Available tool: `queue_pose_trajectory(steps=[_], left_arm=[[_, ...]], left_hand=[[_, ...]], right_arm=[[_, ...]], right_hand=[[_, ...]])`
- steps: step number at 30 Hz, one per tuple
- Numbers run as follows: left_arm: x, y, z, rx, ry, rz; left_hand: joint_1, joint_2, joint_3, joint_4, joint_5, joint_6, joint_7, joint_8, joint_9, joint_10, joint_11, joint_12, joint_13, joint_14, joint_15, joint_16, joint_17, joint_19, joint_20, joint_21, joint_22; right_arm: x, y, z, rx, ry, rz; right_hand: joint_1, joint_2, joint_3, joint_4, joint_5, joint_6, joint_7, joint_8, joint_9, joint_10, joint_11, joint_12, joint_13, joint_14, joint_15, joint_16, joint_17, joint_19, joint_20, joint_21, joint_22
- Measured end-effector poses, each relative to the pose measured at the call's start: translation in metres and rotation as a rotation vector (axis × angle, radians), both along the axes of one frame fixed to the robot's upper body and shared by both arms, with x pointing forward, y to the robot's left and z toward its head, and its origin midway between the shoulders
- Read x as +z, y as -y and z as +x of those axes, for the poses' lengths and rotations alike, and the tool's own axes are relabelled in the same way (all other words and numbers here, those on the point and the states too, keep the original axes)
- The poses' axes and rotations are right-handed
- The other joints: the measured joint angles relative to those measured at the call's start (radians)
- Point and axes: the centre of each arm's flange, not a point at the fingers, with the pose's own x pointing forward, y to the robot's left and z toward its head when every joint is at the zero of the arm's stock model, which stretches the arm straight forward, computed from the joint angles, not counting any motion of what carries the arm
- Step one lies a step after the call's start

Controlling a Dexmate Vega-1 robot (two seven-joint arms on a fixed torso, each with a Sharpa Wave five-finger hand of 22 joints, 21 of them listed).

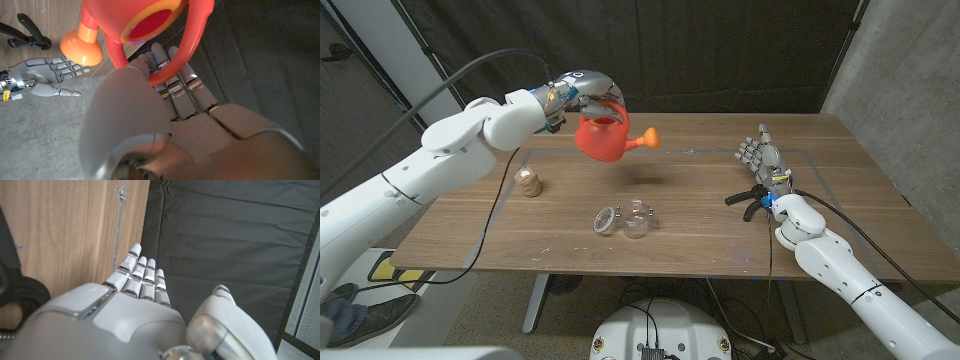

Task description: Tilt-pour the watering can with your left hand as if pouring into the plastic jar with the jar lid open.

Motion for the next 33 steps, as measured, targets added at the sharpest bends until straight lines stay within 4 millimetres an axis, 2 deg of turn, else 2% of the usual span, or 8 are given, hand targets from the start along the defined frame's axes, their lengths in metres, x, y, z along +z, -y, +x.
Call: queue_pose_trajectory(steps=[16,33], left_arm=[[-0.004,-0.006,-0.022,0.025,0.004,0.046],[-0.022,-0.02,-0.04,0.068,-0.047,0.009]], left_hand=[[0.007,-0.007,0.013,-0.002,-0.008,0.013,-0.013,0.021,0.016,0.0,0.0,0.032,0.0,0.0,0.0,0.009,0.044,0.0,0.0,0.015,0.0],[0.007,-0.007,0.027,-0.004,-0.015,0.015,-0.011,0.033,0.028,0.0,0.0,0.036,0.0,0.0,0.0,0.012,0.071,-0.002,-0.002,0.026,0.0]], right_arm=[[-0.009,-0.007,-0.011,-0.004,-0.006,0.002],[-0.02,-0.013,-0.01,0.014,0.003,0.021]], right_hand=[[-0.004,0.004,0.0,0.0,0.0,0.003,-0.004,0.0,0.0,0.0,0.0,0.0,0.0,0.0,0.0,0.0,0.0,0.0,0.0,-0.006,0.0],[-0.004,0.004,0.0,0.0,0.0,0.003,-0.004,0.0,0.0,0.0,0.0,0.0,0.0,0.0,0.0,0.0,0.0,0.0,0.0,-0.01,0.0]])
